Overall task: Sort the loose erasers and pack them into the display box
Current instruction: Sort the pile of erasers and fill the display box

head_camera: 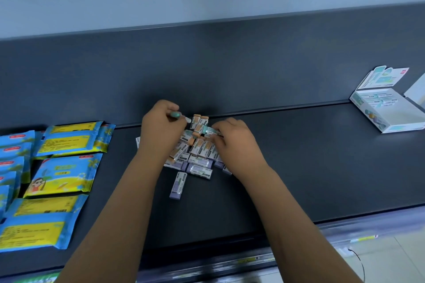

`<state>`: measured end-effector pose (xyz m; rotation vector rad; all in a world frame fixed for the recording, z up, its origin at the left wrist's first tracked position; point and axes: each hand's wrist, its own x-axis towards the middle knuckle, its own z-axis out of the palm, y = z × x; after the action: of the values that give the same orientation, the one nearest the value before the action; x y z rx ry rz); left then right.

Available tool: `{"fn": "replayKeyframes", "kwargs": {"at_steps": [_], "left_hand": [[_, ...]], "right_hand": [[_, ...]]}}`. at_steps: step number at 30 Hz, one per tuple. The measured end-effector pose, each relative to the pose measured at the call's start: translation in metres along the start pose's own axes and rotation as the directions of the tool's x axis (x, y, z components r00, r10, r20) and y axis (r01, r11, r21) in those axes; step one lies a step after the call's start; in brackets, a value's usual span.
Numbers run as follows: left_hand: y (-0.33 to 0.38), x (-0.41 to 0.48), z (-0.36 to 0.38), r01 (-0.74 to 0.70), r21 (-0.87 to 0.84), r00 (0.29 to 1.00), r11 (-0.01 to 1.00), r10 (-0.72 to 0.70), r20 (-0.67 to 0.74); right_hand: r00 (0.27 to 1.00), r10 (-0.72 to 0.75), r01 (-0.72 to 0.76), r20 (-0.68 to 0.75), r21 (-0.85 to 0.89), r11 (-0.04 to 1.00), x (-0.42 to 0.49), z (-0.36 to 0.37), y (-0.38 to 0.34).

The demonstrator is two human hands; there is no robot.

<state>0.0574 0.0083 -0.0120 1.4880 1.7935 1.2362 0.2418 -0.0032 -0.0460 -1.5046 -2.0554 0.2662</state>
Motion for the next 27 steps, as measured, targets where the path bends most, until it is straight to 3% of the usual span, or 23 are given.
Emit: {"fn": "replayKeyframes", "kwargs": {"at_steps": [3, 9, 17, 23, 27], "left_hand": [[-0.002, -0.013, -0.007, 0.057, -0.039, 0.997, 0.998, -0.055, 0.047], [-0.010, -0.030, -0.009, 0.062, -0.194, 0.998, 0.979, -0.063, 0.002], [0.006, -0.037, 0.011, 0.106, -0.296, 0.994, 0.949, -0.110, 0.001], [0.036, -0.041, 0.057, 0.169, -0.302, 0.985, 0.938, -0.151, 0.082], [0.074, -0.051, 0.117, 0.160, -0.333, 0.987, 0.929, -0.147, 0.065]], "right_hand": [[1.000, 0.005, -0.005, -0.015, 0.028, 1.000, -0.003, -0.005, -0.001], [0.998, 0.008, -0.006, -0.066, 0.033, 0.999, -0.008, -0.013, -0.004], [0.999, 0.034, -0.032, 0.012, -0.116, 0.993, -0.012, -0.022, 0.009], [0.996, 0.062, -0.069, -0.065, -0.106, 0.992, -0.007, -0.062, 0.055], [0.984, 0.159, -0.168, -0.086, -0.115, 0.979, -0.003, -0.101, 0.102]]}}
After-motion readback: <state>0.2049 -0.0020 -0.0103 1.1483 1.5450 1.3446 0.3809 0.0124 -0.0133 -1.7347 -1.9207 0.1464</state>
